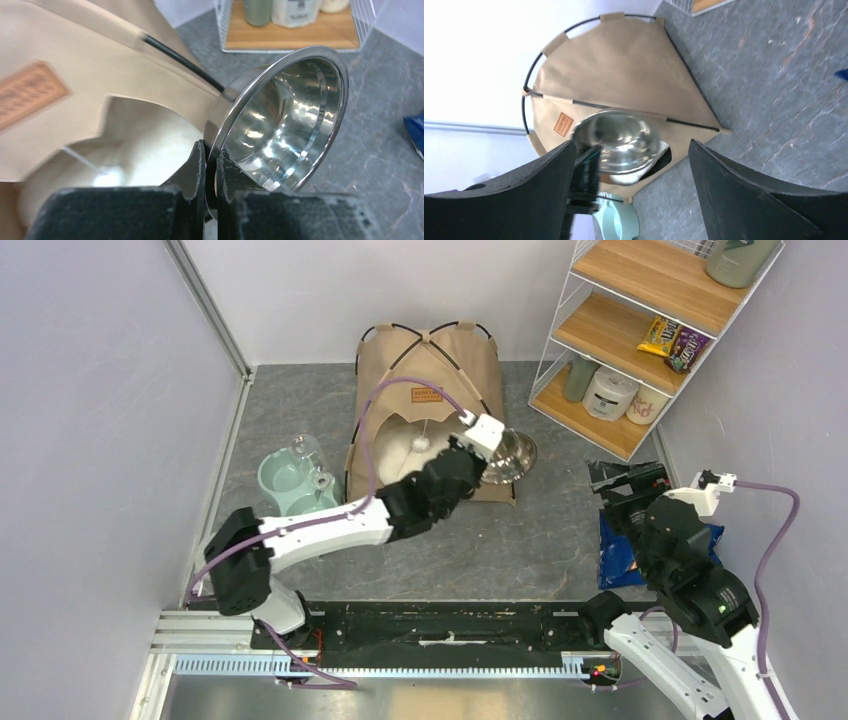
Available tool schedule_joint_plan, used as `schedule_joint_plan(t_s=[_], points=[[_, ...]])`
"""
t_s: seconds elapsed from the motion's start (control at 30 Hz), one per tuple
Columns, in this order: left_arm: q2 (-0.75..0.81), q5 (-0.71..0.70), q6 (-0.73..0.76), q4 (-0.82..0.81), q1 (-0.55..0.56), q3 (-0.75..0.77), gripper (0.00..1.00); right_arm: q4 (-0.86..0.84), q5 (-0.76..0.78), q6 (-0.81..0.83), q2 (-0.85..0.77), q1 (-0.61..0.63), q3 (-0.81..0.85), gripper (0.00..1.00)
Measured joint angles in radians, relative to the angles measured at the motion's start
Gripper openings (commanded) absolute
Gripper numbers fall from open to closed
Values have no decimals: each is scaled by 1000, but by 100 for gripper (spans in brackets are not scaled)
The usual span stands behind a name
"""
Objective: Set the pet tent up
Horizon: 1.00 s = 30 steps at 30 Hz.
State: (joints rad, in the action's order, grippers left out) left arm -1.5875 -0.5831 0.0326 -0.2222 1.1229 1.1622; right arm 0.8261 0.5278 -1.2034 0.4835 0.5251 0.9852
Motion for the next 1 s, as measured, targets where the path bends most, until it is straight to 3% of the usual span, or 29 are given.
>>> schedule_joint_plan(t_s=[0.23, 0.53, 0.7, 0.9, 1.0], points=[[222, 42, -25, 156, -176, 26, 2, 7, 84, 59, -10, 0, 18, 89], [483, 56, -142, 386, -539, 109, 2, 5, 86, 77, 53, 0, 18, 89], [515, 93, -270, 502, -814, 125, 2, -3, 69, 85, 82, 0, 18, 89], [448, 269, -465, 568, -1194, 67, 2, -11, 51, 97, 93, 0, 15, 89], [381, 361, -545, 554, -1299, -3, 2, -20, 45, 98, 93, 0, 9, 89]])
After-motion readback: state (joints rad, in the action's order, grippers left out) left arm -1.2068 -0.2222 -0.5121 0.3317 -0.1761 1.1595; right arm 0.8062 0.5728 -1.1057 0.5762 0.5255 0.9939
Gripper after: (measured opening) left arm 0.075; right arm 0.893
